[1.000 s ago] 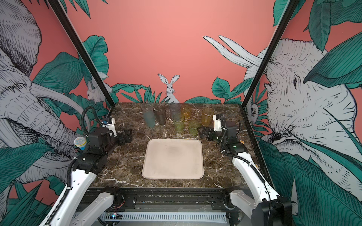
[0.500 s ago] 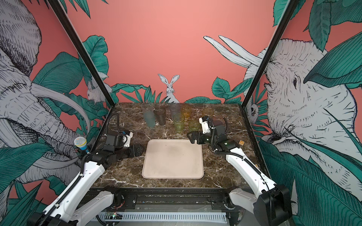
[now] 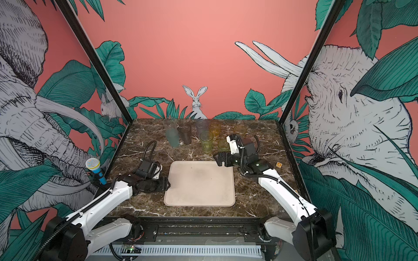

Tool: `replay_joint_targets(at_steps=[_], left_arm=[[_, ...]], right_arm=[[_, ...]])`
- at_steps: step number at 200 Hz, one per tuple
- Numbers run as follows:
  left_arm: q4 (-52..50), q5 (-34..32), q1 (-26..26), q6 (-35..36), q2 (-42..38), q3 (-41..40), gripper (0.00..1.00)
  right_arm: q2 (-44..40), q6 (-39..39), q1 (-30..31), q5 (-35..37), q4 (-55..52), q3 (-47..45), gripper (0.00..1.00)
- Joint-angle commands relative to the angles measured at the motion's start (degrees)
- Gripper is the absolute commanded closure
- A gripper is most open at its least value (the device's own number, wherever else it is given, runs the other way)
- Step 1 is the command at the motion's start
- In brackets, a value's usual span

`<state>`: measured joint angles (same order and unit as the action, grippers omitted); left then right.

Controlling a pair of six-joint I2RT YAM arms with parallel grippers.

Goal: Place the glasses into the tray
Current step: Move the tray to the center of the table.

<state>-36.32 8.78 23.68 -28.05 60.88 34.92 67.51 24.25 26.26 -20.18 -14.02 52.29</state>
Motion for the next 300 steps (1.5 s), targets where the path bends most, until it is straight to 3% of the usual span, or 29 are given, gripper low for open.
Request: replay_joint_targets(at_steps=[1, 47, 166, 220, 267, 300], left_arm=[[2.63, -0.63, 0.24, -0.27, 1.23, -1.39, 0.46], [6.46, -0.40, 0.19, -1.99, 4.36, -2.98, 0.60], [17.62, 5.33, 1.09, -5.35, 11.31, -5.43, 0.72], [19.83, 4.81, 4.35, -7.98, 13.56, -4.59, 0.73], [16.24, 4.06, 4.46, -9.03, 9.95, -4.33, 0.73], [12.22, 2.98, 4.44, -9.03, 7.15, -2.43, 0.62]], right_arm=[[0.58, -0.96, 0.52, 1.09, 0.52, 2.11, 0.02], [0.78, -1.09, 0.54, 1.28, 0.51, 2.20, 0.02], [-0.71, -1.66, 0.56, 3.53, -1.44, 1.23, 0.02], [-0.71, -1.75, 0.57, 3.58, -1.55, 1.06, 0.01], [-0.89, -2.62, 0.60, 4.31, -2.18, 0.75, 0.01], [-0.84, -3.02, 0.54, 4.73, -0.68, -0.27, 0.01]])
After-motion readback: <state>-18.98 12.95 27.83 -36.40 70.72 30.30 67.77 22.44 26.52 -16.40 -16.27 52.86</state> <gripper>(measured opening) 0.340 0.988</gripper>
